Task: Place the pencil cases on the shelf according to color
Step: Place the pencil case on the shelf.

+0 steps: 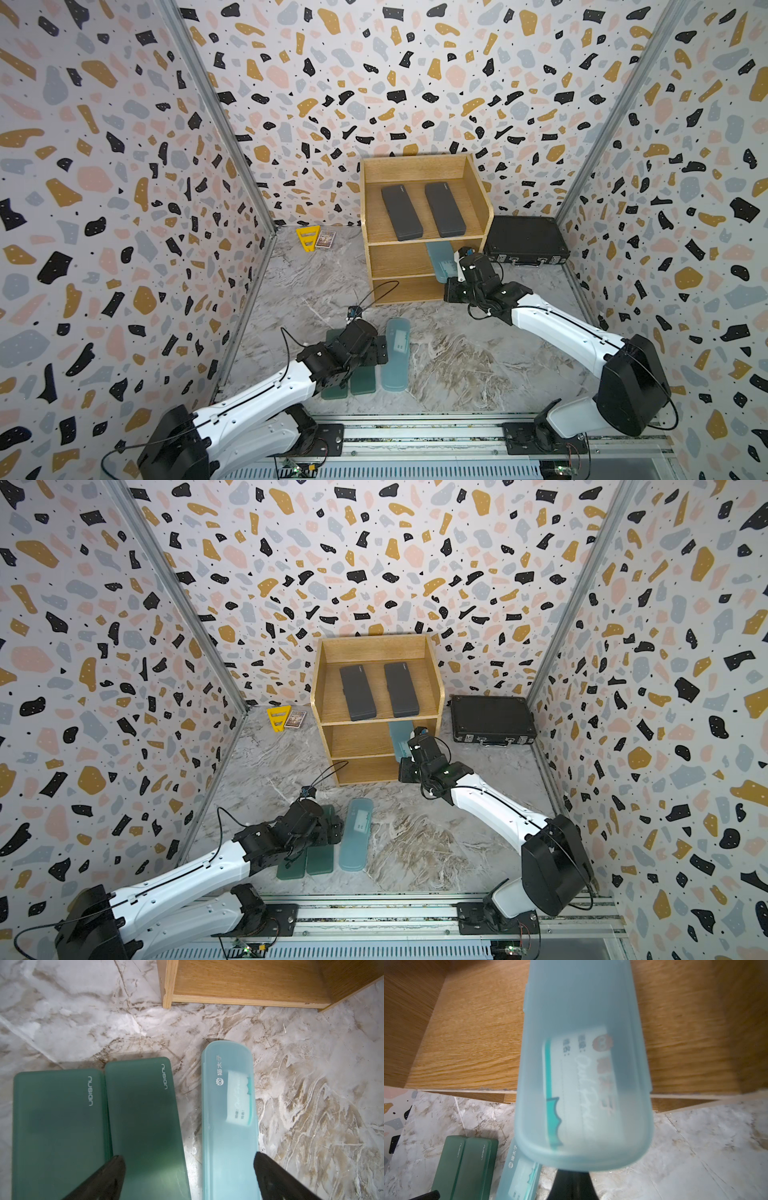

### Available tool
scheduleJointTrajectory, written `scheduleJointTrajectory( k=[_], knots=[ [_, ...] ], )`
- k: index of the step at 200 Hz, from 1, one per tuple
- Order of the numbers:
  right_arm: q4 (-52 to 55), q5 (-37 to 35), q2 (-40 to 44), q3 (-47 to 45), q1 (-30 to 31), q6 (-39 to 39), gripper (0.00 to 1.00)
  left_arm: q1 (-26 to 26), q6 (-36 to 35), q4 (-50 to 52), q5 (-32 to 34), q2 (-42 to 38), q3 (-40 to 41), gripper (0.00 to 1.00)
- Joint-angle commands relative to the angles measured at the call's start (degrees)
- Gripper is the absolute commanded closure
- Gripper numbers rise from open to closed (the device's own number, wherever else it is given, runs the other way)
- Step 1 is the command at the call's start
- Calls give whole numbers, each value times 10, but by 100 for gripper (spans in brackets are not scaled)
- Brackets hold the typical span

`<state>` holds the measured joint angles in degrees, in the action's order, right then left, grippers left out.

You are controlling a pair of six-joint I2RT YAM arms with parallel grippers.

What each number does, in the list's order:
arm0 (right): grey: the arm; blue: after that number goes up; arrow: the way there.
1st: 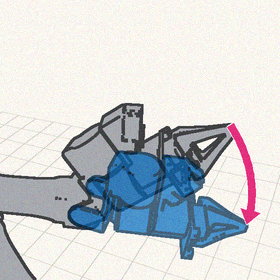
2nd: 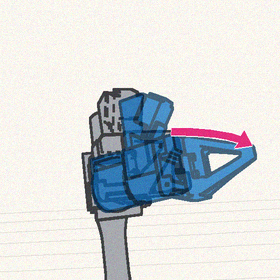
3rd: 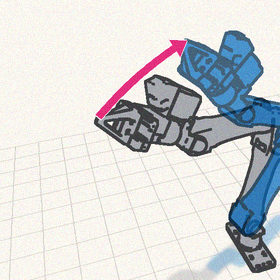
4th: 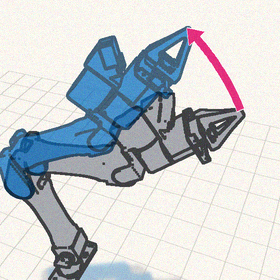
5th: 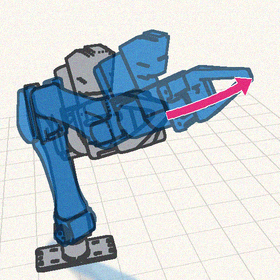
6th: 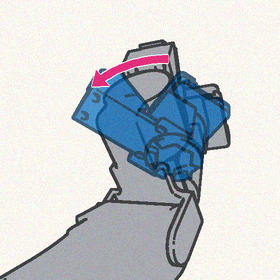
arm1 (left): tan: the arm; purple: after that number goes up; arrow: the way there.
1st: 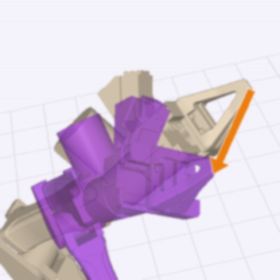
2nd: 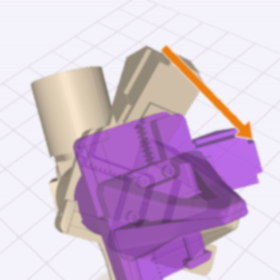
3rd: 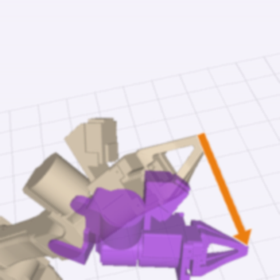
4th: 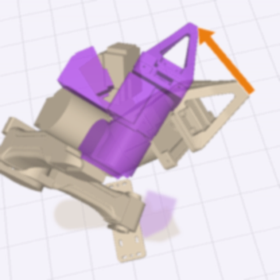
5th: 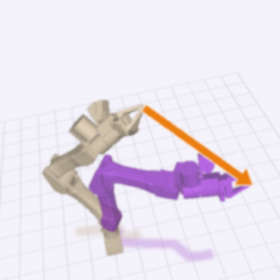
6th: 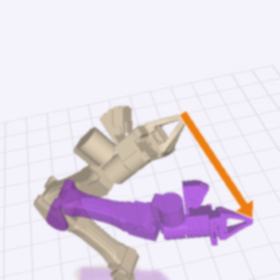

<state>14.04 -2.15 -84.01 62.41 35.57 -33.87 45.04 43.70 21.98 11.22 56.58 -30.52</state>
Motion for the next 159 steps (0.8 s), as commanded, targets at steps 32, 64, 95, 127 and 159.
scheduleJointTrajectory(
  k=[32,64,95,127,159],
  knots=[
    [-13,32,83,-24,-2,20,50,-3,-7,-63,-74,17,32,0],
    [64,24,155,-43,-2,33,30,0,-14,-77,-108,26,28,0],
    [97,22,236,-102,-2,36,29,9,-14,-92,-126,33,26,0],
    [124,26,306,-172,-2,29,29,24,-15,-107,-157,77,15,0],
    [149,25,350,-222,-2,22,28,51,2,-100,-137,116,1,0]
  ],
)
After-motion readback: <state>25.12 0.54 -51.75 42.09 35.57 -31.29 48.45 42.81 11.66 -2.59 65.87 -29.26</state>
